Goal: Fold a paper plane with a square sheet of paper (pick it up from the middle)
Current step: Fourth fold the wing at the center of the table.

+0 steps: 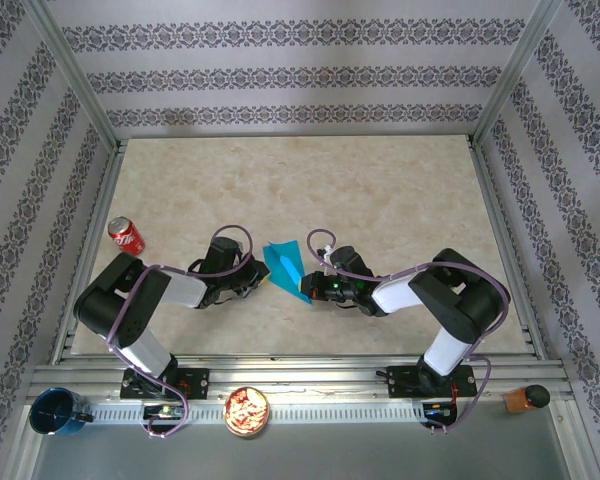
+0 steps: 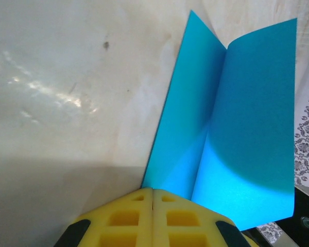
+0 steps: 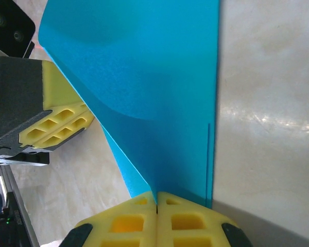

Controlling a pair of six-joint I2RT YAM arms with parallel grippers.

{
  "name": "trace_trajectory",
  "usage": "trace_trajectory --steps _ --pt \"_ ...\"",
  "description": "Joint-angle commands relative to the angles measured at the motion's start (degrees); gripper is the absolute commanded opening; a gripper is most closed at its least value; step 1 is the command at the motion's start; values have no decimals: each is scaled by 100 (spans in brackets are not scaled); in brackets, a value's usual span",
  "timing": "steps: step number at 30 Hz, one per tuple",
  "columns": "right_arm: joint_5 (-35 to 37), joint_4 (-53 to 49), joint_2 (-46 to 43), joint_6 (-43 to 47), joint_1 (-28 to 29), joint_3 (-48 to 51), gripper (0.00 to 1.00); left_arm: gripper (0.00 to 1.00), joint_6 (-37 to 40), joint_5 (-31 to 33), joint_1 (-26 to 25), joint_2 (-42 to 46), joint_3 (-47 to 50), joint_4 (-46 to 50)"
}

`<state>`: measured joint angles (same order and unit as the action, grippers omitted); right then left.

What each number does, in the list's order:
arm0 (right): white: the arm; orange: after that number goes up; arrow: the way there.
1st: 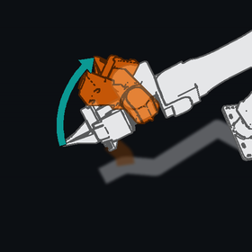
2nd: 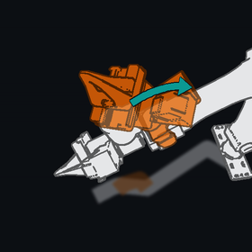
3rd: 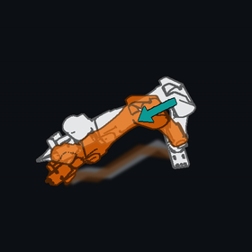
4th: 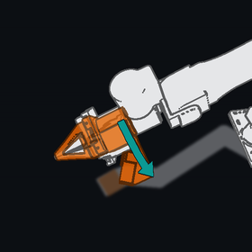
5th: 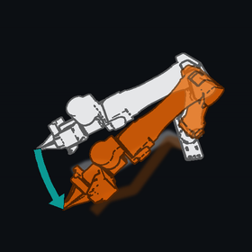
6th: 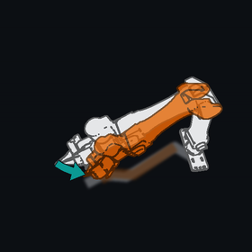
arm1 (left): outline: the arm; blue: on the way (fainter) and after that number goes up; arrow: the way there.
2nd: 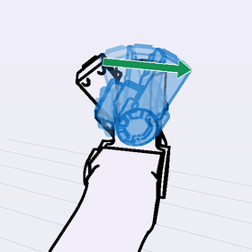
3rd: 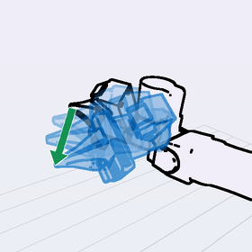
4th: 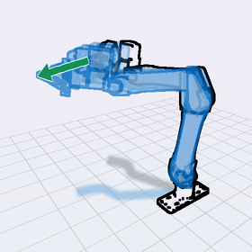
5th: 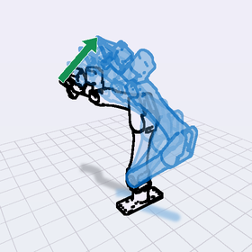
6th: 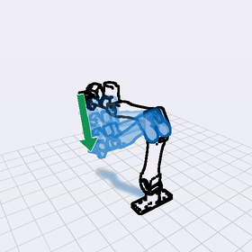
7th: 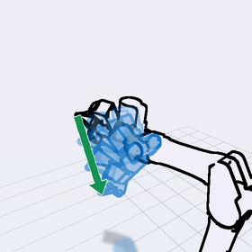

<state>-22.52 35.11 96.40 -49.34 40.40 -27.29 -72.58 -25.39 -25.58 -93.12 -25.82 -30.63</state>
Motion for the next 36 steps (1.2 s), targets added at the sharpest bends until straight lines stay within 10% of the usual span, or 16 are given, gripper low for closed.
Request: trace_trajectory --steps 1,13,36 --pt "143 -131 -224 105 82 50 3 0 -82 224 -105 200 130 128" --pt "110 -124 -161 346 97 98 3 4 1042 615 -235 1295 -692 2022" --pt "11 -101 -118 355 -3 85 3 0 2611 154 -219 -96 -2393 4031"
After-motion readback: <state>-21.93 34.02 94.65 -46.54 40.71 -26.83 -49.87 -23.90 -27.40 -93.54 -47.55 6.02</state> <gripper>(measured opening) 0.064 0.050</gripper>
